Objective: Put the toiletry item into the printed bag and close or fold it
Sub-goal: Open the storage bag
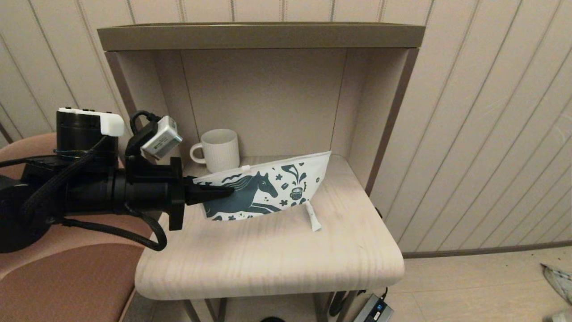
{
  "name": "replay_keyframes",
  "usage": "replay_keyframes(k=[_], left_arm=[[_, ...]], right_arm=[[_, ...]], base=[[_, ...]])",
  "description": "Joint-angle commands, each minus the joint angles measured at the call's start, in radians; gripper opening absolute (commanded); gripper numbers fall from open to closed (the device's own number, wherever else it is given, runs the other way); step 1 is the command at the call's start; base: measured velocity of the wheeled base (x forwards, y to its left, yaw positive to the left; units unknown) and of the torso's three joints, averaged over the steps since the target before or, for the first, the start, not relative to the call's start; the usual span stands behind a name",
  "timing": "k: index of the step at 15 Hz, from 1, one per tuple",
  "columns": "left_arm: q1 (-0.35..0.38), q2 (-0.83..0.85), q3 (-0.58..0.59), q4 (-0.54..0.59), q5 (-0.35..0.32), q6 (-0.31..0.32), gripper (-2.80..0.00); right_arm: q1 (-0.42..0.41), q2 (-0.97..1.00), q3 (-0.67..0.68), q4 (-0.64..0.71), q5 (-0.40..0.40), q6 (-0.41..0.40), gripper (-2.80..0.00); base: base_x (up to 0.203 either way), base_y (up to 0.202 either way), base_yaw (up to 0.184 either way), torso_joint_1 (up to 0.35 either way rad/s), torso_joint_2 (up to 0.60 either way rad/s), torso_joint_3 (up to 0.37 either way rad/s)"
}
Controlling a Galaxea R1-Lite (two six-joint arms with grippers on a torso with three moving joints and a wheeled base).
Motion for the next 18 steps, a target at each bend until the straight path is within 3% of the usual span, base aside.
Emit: replay_keyframes(k=[1,3,4,8,10,13,16,18], left_arm=[[-0.033,-0.074,-0.022,0.048,0.047,0.010,-2.80],[-0.039,-0.076,-0.085,0.099,0.065,0.022,-2.80],[-0.040,-0.077,-0.106,0.122,0.069,0.062,-2.80],[-0.040,-0.089,-0.204,0.377,0.085,0.311,-2.80],[-0.044,-0.080,-0.250,0.483,0.100,0.376,-2.80],[-0.078,-0.059,-0.286,0.516,0.108,0.385,-2.80],[-0.155,-0.023,-0.386,0.677,0.179,0.385,-2.80],[-0.167,0.024,-0.419,0.702,0.200,0.382,-2.80]], right_arm=[[0.000,0.000,0.000,0.000,0.000,0.000,-2.80],[0.000,0.000,0.000,0.000,0.000,0.000,-2.80],[0.000,0.000,0.000,0.000,0.000,0.000,-2.80],[0.000,0.000,0.000,0.000,0.000,0.000,-2.80],[0.000,0.000,0.000,0.000,0.000,0.000,-2.80],[0.000,0.000,0.000,0.000,0.000,0.000,-2.80],[0.000,0.000,0.000,0.000,0.000,0.000,-2.80],[0.000,0.000,0.000,-0.002,0.003,-0.003,-2.80]], base=[[0.000,0.000,0.000,0.000,0.00,0.000],[0.000,0.000,0.000,0.000,0.00,0.000],[0.000,0.000,0.000,0.000,0.00,0.000],[0.000,0.000,0.000,0.000,0.00,0.000],[0.000,0.000,0.000,0.000,0.00,0.000],[0.000,0.000,0.000,0.000,0.00,0.000],[0.000,0.000,0.000,0.000,0.00,0.000],[0.000,0.000,0.000,0.000,0.00,0.000]])
